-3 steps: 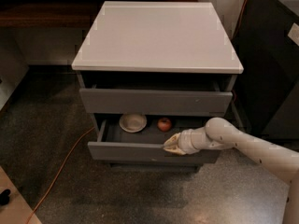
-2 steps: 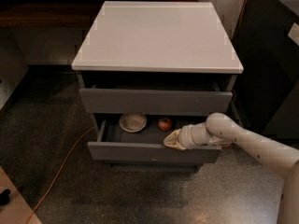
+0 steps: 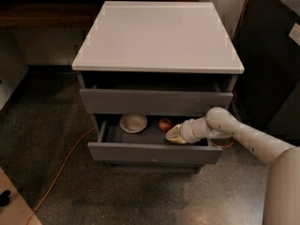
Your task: Pick apple from middle drawer and place on counter
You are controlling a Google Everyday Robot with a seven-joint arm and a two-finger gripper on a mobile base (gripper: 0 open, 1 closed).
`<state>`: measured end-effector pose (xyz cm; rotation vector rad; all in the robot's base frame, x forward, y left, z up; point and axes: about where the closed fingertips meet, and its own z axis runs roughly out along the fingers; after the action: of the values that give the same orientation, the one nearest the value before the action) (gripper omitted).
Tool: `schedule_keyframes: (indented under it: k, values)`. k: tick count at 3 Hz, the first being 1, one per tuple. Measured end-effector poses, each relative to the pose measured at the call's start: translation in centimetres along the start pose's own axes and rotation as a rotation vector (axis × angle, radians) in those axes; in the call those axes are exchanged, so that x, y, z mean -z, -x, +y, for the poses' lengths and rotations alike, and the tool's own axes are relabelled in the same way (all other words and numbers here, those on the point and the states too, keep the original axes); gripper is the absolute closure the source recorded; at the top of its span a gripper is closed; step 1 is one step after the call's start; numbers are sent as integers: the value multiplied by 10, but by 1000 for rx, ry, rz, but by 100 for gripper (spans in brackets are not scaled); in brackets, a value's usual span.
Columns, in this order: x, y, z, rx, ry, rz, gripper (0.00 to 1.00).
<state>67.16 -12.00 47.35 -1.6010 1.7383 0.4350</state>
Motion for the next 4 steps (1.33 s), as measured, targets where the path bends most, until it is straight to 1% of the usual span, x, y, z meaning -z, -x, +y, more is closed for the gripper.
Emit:
schedule_keyframes:
  k: [1, 2, 3, 4]
  values:
    - [-8, -8, -5, 8, -18, 33, 100]
    - [-16, -15, 3, 12, -23, 67, 100]
    - [-23, -24, 16, -2, -9, 91, 100]
    - [-23, -24, 16, -2, -9, 91, 100]
